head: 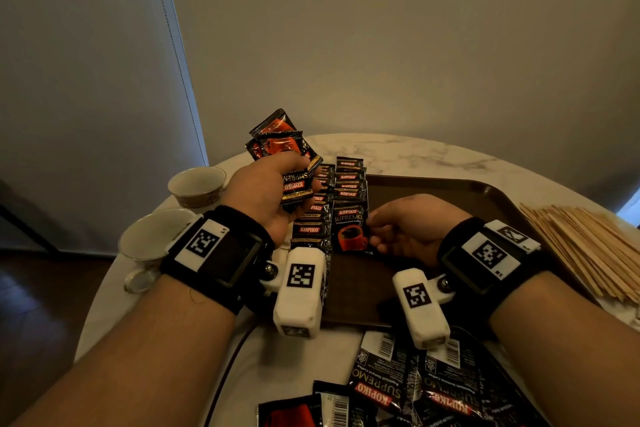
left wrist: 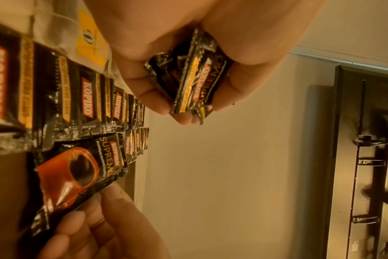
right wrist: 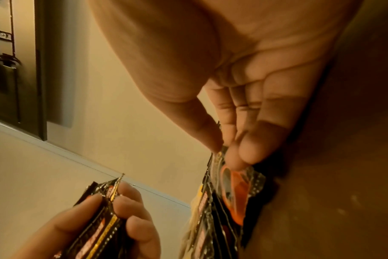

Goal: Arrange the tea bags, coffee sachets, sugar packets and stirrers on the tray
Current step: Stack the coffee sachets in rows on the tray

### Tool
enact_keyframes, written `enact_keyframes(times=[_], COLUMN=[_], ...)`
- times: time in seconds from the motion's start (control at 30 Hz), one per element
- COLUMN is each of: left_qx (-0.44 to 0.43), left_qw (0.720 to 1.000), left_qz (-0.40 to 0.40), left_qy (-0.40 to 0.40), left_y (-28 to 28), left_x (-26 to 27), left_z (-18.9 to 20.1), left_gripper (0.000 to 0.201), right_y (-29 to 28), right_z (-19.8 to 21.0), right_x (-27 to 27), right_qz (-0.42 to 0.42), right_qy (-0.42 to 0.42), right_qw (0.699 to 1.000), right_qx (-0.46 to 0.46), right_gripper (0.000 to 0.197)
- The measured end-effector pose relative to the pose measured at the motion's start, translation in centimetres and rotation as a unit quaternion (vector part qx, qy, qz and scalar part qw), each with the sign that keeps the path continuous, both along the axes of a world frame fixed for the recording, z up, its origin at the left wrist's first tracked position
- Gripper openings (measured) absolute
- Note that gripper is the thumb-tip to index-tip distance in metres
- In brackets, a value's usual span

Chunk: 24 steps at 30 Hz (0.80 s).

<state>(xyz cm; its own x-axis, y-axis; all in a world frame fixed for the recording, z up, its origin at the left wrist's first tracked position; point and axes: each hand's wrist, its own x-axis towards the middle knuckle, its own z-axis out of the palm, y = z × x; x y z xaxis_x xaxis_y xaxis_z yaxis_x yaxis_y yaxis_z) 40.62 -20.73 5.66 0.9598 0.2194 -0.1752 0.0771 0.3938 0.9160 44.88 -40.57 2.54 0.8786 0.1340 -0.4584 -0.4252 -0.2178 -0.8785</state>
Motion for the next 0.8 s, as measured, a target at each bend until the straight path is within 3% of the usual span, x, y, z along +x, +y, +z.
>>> enact_keyframes(times=[0.67, 0.8], left_qx=[0.005, 0.006], left_qw=[1.000, 1.000], left_qz=[-0.011, -0.026], left_qy=[0.009, 0.013], left_y=[-0.18, -0.39], left_x=[-0.30, -0.44], left_z=[0.31, 0.29], left_gripper=[0.011, 0.009], right_y=[0.16, 0.04], right_z=[0.60, 0.92], right_x=[-0.49, -0.54], right_qz=[0.006, -0.008], right_qy=[-0.023, -0.036], right_qw=[0.999, 0.999], right_qx=[-0.026, 0.005], right_gripper=[0.024, 0.027])
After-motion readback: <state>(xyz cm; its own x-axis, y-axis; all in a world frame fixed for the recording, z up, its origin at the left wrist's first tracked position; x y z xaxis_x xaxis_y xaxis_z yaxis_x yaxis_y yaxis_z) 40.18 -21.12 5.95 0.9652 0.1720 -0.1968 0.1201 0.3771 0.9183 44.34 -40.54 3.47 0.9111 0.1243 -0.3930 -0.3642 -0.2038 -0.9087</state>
